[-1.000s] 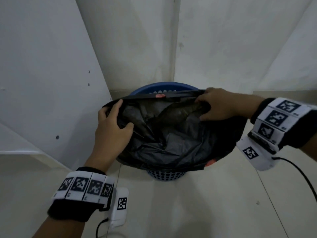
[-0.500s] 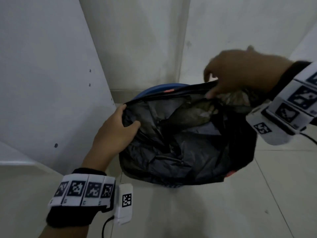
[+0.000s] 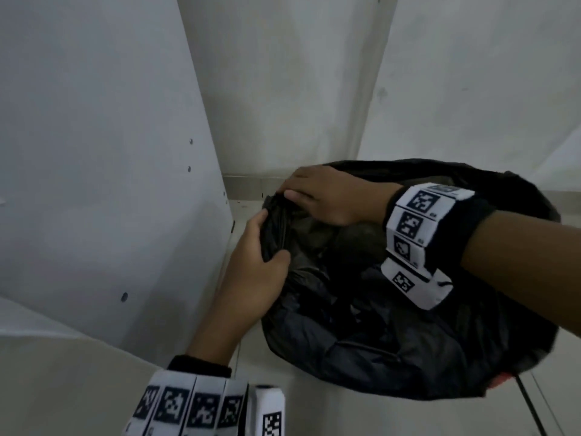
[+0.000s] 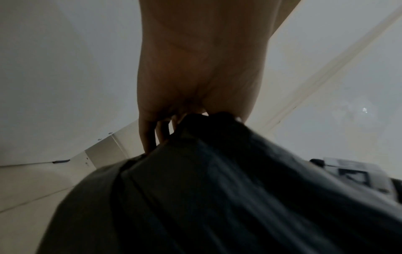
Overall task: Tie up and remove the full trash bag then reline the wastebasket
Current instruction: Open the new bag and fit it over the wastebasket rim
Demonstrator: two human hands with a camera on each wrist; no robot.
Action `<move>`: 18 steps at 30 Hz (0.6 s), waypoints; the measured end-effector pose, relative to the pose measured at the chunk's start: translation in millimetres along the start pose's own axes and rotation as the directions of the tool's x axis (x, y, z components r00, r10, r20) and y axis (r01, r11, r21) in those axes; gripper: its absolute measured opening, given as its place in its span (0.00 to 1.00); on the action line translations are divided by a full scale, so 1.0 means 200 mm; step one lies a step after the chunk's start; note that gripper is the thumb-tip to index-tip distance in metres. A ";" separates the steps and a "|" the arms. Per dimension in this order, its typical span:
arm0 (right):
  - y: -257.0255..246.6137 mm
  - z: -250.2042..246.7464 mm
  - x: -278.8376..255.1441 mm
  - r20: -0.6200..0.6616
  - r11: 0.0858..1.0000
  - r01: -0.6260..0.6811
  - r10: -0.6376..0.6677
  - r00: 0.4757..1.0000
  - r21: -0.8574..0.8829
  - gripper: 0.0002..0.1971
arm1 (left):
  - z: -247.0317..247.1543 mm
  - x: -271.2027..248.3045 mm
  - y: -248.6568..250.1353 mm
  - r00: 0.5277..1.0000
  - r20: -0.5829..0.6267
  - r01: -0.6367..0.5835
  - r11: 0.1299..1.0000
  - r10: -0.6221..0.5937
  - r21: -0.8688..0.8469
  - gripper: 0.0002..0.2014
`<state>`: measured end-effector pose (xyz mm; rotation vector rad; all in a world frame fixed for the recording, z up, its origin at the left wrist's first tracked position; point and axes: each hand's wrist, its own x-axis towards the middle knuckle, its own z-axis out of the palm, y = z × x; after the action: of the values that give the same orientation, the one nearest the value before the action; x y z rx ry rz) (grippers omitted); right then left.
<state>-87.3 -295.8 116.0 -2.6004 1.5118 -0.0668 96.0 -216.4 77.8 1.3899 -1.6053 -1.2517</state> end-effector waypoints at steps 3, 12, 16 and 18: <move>0.03 -0.03 0.06 0.164 0.979 -0.198 0.188 0.968 0.045 0.22 | 0.00 0.01 -0.01 0.998 0.023 0.059 0.998 -0.059 -0.006 0.28; 0.12 -0.14 0.03 -0.057 0.991 -0.108 0.104 0.993 -0.075 0.14 | 0.03 0.02 0.00 0.993 -0.110 -0.045 0.998 0.050 0.042 0.31; 0.22 -0.17 -0.12 0.030 0.977 -0.173 0.178 0.984 -0.123 0.16 | 0.03 0.05 0.02 0.997 -0.067 0.030 0.999 -0.032 -0.033 0.28; 0.27 -0.16 -0.16 0.078 0.976 -0.214 0.217 0.973 -0.049 0.18 | 0.03 0.06 0.03 0.996 -0.027 0.078 0.995 -0.080 -0.055 0.29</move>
<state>-153.4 -296.9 141.5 -2.4171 1.7705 0.0933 85.6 -227.3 81.1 1.4437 -1.4998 -1.3049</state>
